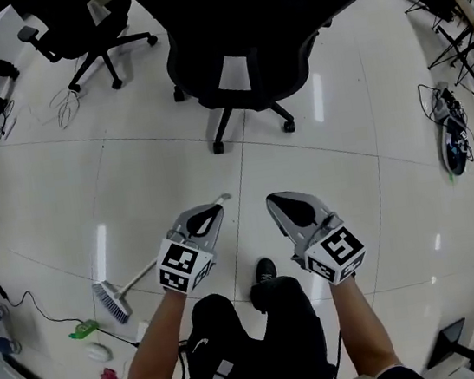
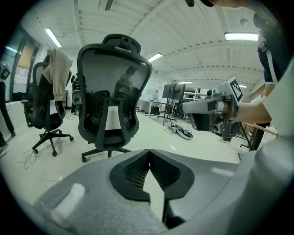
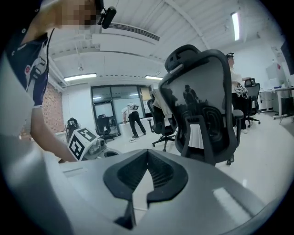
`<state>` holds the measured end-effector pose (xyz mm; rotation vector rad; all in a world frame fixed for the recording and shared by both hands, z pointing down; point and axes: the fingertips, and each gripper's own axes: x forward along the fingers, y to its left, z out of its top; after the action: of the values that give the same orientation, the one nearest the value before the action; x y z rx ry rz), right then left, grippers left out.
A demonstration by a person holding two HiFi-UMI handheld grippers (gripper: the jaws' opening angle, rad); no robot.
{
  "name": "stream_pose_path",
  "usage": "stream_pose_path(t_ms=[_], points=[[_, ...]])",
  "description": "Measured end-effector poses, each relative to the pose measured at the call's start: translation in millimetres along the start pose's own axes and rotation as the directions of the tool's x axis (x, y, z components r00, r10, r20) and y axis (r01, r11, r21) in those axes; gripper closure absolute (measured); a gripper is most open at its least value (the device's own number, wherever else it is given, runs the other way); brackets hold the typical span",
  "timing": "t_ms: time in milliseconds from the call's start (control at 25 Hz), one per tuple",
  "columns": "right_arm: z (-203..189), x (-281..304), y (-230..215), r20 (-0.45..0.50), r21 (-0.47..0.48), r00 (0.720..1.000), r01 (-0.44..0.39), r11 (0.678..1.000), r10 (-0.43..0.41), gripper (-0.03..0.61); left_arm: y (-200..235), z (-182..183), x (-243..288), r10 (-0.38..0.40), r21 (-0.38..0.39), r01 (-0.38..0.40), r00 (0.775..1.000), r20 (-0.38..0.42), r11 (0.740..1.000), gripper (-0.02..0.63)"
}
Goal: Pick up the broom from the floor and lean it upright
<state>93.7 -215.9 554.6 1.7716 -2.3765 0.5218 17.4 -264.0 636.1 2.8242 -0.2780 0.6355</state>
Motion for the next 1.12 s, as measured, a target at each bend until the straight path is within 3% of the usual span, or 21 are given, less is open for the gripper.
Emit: stream_pose_path(t_ms=[200, 400, 680, 840, 1120], points=[[-86.0, 22.0, -27.4, -0.031, -0.002, 0.997, 0.069, 0.998, -0.069, 0.572, 26.6, -98.7, 47.5, -0.052, 0.013, 0.053, 0.996, -0.071, 0.998, 0.611], [-153.7, 43.5, -47.0, -0.018, 0.065, 0.997, 0.074, 0.995, -0.073, 0.572, 59.7, -188.2, 94.8, -0.069, -0.001, 0.069, 0.99, -0.12, 0.998, 0.578], [-230.6, 89.4, -67.1, -0.04, 0.063, 0.997, 0.068, 0.996, -0.066, 0.572, 94.9, -284.9, 144.3, -0.045, 0.005, 0.046, 0.985, -0.169, 0.999, 0.54], [-268.3, 117.4, -75.0, -0.061, 0.041, 0.997, 0.059, 0.997, -0.057, 0.572, 117.7, -336.0, 170.4, -0.024, 0.011, 0.027, 0.978, -0.207, 1.0, 0.47], [-322.7, 147.0, -79.3, -0.091, 0.027, 0.995, 0.04, 0.999, -0.038, 0.572, 142.7, -422.9, 203.2, -0.037, 0.022, 0.047, 0.943, -0.331, 0.999, 0.438]])
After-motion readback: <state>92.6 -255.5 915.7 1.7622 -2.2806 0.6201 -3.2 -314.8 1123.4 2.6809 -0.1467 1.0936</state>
